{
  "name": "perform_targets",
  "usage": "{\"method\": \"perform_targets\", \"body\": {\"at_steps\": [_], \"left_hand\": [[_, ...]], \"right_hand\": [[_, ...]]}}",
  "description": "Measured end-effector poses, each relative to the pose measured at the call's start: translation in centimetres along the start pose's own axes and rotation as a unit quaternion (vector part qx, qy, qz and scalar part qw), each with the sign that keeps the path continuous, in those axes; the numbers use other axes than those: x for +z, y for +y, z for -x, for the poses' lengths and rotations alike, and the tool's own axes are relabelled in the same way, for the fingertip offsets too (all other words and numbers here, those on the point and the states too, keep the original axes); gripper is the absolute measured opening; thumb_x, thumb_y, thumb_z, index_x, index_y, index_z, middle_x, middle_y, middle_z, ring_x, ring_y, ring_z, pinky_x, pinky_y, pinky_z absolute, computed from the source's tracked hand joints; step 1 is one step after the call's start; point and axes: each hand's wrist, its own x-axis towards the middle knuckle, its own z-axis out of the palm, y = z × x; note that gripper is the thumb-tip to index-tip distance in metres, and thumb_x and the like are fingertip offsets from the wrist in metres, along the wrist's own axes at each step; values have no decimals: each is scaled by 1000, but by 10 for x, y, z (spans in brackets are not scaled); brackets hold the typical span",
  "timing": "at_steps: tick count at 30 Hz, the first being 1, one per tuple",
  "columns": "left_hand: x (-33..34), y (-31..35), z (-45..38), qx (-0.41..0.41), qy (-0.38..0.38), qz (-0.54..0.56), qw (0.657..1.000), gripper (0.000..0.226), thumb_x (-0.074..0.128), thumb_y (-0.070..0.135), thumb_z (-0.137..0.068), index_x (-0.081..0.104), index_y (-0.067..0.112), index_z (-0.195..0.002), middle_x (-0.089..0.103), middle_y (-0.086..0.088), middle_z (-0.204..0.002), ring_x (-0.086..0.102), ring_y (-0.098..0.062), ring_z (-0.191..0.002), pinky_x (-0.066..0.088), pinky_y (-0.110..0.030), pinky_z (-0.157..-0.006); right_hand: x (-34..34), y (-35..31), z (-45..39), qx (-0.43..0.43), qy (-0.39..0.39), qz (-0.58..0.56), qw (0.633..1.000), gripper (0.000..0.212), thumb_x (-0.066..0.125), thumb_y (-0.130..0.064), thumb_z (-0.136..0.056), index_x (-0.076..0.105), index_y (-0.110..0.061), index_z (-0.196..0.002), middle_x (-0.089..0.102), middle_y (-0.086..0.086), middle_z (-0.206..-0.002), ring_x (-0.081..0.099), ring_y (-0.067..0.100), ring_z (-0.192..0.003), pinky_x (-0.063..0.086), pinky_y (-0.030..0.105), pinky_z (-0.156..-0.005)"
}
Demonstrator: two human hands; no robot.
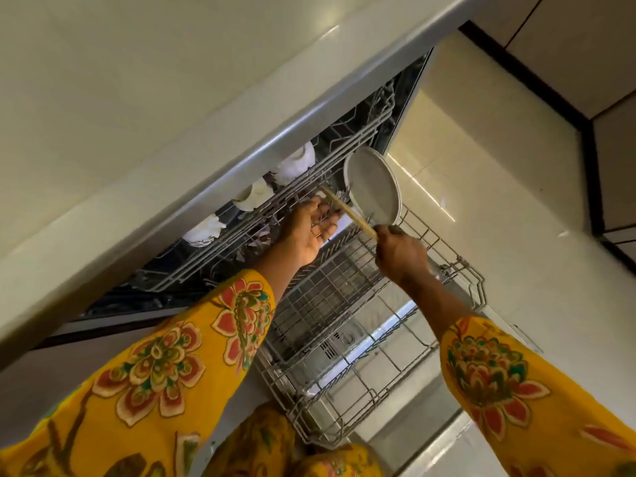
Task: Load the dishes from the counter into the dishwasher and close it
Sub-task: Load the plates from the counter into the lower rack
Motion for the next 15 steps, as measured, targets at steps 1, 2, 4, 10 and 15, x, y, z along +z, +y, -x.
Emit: {"method": "perform_targets", "body": {"at_steps": [1,2,4,10,15], "left_hand": [[-1,0,-5,-1,1,-13,1000,23,41,23,-101,60,13,-106,69,-2,-102,65,-14,-95,51,-24,-73],[-3,-2,-9,-1,4,-19,1000,26,41,24,-101,58,11,-116,65,-3,-113,61,-18,-108,49,-27,-81],[-11,-8,-16,-8,17,-27,999,33,41,24,-100,51,10,-129,55,-7,-131,53,-23,-122,44,-31,-94],[-48,-30,-31,-29,77,-24,996,26,42,22,-100,55,11,-119,56,-6,-130,57,-20,-108,48,-29,-85],[-69,-39,-40,-39,95,-17,995,20,45,24,-98,58,15,-111,59,-4,-122,60,-15,-95,48,-25,-75]], "right_hand": [[1,3,-10,10,6,-8,1000,34,41,-14,-96,43,-8,-129,58,15,-112,61,32,-85,55,43,-71],[1,6,-20,20,9,-13,1000,31,42,-14,-96,45,-8,-126,59,14,-108,60,32,-84,55,42,-70],[2,10,-39,37,13,-19,999,28,45,-12,-94,47,-9,-121,60,15,-104,60,33,-84,54,41,-69],[5,10,-82,91,8,-40,995,30,51,-14,-92,48,-10,-121,60,19,-103,59,36,-89,52,42,-72],[6,5,-114,105,12,-64,992,31,51,-14,-91,51,-9,-121,59,18,-105,57,35,-94,47,40,-73]]}}
